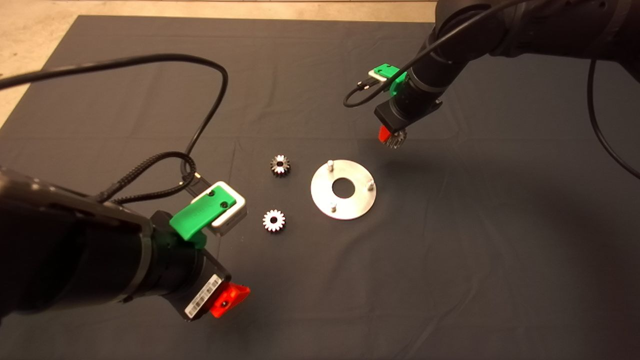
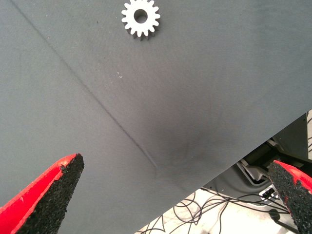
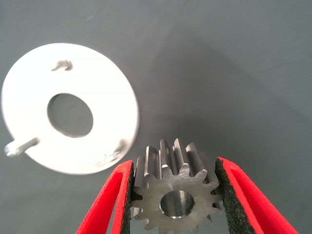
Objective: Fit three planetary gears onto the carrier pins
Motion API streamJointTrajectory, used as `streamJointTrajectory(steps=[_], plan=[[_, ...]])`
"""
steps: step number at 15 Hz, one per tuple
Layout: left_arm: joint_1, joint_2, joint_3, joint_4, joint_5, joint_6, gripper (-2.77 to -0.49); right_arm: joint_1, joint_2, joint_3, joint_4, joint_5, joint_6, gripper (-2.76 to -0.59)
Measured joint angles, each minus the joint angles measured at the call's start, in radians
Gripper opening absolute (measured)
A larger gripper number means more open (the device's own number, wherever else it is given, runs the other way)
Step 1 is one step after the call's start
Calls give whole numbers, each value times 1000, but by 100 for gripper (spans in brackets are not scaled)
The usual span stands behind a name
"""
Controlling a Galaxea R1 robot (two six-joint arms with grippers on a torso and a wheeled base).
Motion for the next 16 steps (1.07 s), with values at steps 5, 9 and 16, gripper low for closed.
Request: streamJointTrajectory(steps=[5, 9, 16], plan=[[0, 2, 0, 0, 0, 0, -49, 0, 6, 89, 55, -7, 0, -231], [0, 2, 0, 0, 0, 0, -49, 0, 3, 179, 66, -50, 4, -232], [0, 2, 0, 0, 0, 0, -49, -23, -13, 248, 41, -67, 4, -231]])
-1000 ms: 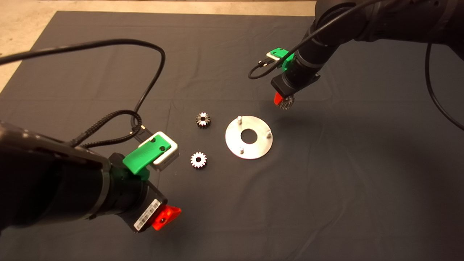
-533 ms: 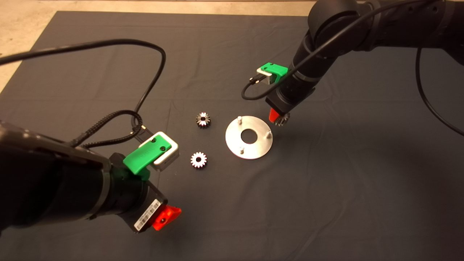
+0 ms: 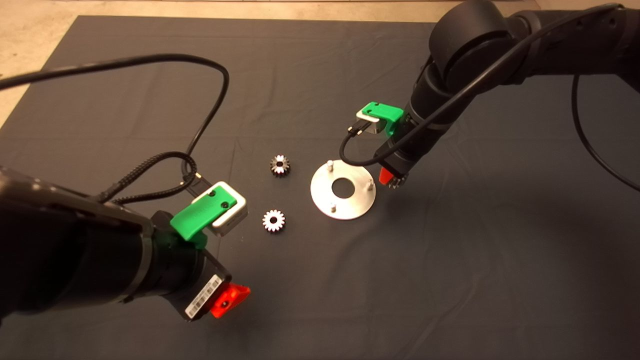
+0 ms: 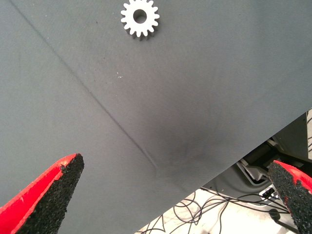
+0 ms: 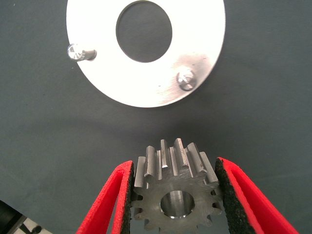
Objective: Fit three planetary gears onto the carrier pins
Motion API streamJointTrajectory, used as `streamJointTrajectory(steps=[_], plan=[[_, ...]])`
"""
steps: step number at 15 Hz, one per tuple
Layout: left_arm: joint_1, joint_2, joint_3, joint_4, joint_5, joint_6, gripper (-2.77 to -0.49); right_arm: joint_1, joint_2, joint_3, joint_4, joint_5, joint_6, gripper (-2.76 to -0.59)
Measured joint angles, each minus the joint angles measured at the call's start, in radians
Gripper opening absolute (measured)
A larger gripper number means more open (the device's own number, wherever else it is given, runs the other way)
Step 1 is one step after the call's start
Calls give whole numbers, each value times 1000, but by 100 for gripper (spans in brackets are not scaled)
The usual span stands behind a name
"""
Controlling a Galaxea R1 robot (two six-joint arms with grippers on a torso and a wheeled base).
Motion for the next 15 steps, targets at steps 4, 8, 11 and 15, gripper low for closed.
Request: streamJointTrajectory(steps=[4, 8, 11, 15], plan=[[0, 0, 0, 0, 0, 0, -49, -39, 0, 19, -30, 6, 0, -231], [0, 0, 0, 0, 0, 0, -49, -81, 8, 20, -144, 13, 0, -232], [0, 0, 0, 0, 0, 0, -49, -83, 13, 12, -150, 22, 0, -231], [0, 0, 0, 0, 0, 0, -49, -83, 14, 11, -172, 24, 0, -232]])
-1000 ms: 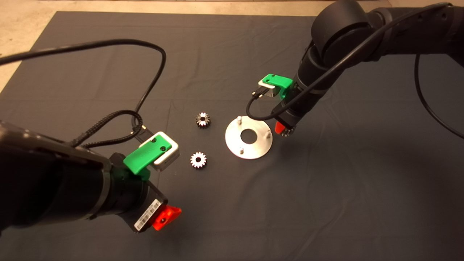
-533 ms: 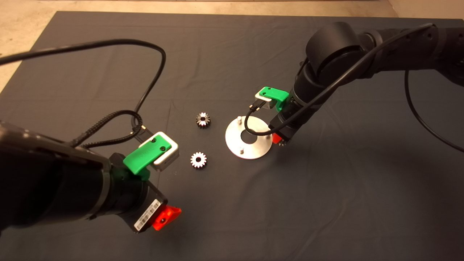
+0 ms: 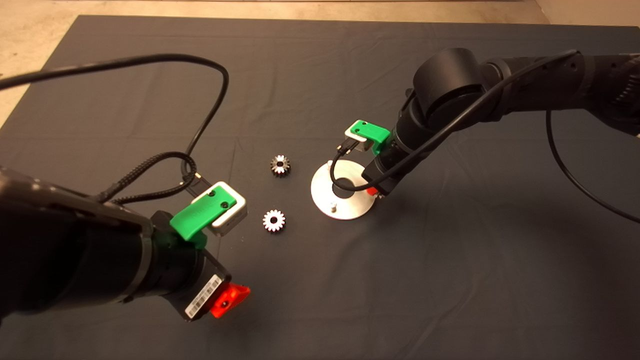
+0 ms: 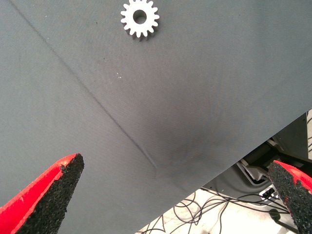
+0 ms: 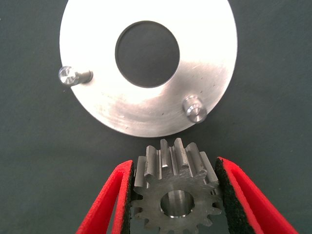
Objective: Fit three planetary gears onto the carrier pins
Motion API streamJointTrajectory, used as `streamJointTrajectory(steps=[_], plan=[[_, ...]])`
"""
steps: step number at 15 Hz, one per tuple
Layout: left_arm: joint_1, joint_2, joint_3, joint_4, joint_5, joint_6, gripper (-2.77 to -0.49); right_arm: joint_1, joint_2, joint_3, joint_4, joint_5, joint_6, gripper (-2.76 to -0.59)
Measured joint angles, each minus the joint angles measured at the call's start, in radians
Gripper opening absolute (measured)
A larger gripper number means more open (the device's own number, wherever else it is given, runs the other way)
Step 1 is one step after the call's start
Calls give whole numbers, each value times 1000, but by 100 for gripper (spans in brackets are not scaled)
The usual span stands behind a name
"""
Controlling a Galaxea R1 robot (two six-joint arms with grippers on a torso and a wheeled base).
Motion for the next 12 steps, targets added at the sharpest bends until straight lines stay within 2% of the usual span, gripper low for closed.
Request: streamJointTrajectory(steps=[2, 5, 7, 10, 12], plan=[[0, 0, 0, 0, 0, 0, -49, 0, 0, 0, -31, 0, 0, -232], [0, 0, 0, 0, 0, 0, -49, 0, 0, 0, -52, -1, 0, -232], [0, 0, 0, 0, 0, 0, -49, 0, 0, 0, -83, -1, 0, -232], [0, 0, 0, 0, 0, 0, -49, -3, 0, -2, -92, -1, 0, -232], [0, 0, 0, 0, 0, 0, -49, -17, 0, -2, -104, -2, 0, -232]])
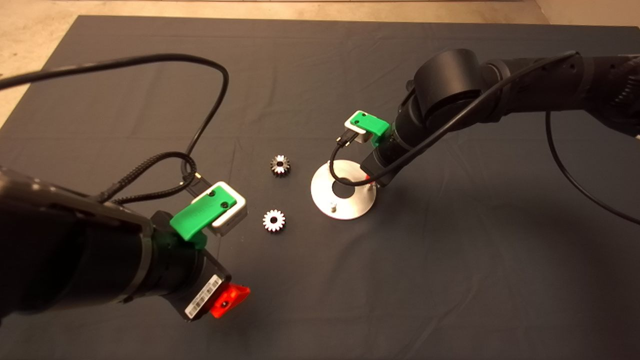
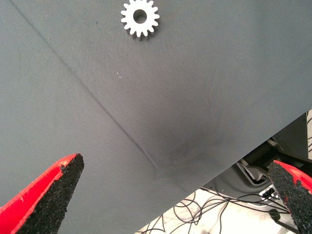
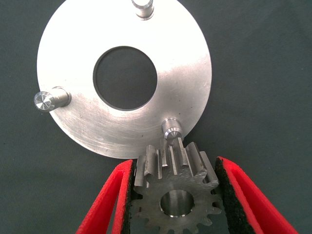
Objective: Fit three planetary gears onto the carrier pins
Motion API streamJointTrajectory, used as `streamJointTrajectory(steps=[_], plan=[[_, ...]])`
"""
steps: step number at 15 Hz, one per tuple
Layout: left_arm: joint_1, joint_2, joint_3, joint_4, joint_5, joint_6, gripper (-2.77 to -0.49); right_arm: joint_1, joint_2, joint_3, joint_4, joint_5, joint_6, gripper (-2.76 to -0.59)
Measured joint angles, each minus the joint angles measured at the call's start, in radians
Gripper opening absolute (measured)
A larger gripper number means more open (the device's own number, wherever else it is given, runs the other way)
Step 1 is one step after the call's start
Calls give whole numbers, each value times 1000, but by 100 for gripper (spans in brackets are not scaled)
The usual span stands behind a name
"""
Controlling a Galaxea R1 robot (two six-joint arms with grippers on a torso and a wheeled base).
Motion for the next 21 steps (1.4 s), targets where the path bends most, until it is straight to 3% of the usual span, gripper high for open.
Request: streamJointTrajectory(steps=[4, 7, 11, 21], plan=[[0, 0, 0, 0, 0, 0, -49, -17, 0, 0, -10, -2, 0, -233], [0, 0, 0, 0, 0, 0, -49, -33, 0, 0, -50, -4, 0, -233], [0, 0, 0, 0, 0, 0, -49, -40, -1, 0, -73, -4, 0, -233], [0, -3, 0, 0, 0, 0, -49, -64, 0, -13, -84, -4, 0, -233]])
